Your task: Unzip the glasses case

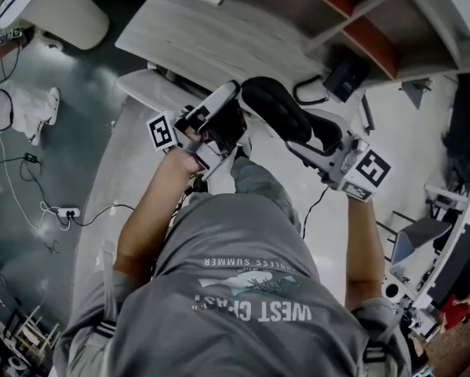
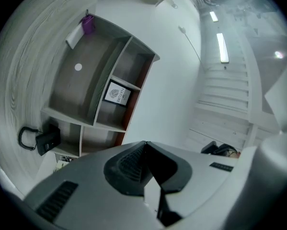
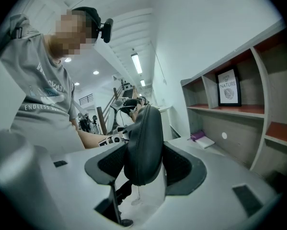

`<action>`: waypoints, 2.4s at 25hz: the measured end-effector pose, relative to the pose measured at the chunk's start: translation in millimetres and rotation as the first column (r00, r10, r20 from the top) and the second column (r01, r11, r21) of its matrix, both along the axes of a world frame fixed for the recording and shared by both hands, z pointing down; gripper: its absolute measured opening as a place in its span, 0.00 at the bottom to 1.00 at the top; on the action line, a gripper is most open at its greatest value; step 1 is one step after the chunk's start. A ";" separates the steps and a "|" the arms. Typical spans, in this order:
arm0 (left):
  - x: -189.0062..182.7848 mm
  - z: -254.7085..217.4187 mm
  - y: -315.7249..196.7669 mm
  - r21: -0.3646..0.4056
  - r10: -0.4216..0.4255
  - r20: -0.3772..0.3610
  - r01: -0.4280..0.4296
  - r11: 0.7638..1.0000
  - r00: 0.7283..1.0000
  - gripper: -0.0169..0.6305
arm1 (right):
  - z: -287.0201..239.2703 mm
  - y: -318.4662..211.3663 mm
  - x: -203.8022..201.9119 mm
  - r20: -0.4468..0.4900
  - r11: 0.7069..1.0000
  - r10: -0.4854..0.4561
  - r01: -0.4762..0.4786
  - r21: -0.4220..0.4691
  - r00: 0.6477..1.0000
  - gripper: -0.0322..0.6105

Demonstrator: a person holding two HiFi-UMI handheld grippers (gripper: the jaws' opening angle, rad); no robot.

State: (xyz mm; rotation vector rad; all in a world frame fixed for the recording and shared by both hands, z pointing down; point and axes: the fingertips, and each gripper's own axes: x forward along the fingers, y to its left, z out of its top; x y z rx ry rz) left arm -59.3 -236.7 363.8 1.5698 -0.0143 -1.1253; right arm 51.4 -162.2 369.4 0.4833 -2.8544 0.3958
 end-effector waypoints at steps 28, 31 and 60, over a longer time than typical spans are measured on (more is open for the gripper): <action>-7.9 -80.8 28.8 0.094 0.020 -0.320 0.010 0.996 0.947 0.03 | -53.1 2.8 -44.1 0.169 0.928 0.198 -0.240 0.284 0.966 0.46; -2.2 -75.5 29.8 0.091 0.040 -0.279 -0.015 0.996 0.960 0.03 | -45.9 3.6 -39.5 0.117 0.936 0.207 -0.231 0.266 0.971 0.44; 64.7 -84.5 79.0 0.589 -0.469 0.808 -0.464 0.662 0.356 0.03 | -2.1 -2.7 1.7 -0.679 0.957 0.256 -0.080 0.280 0.688 0.40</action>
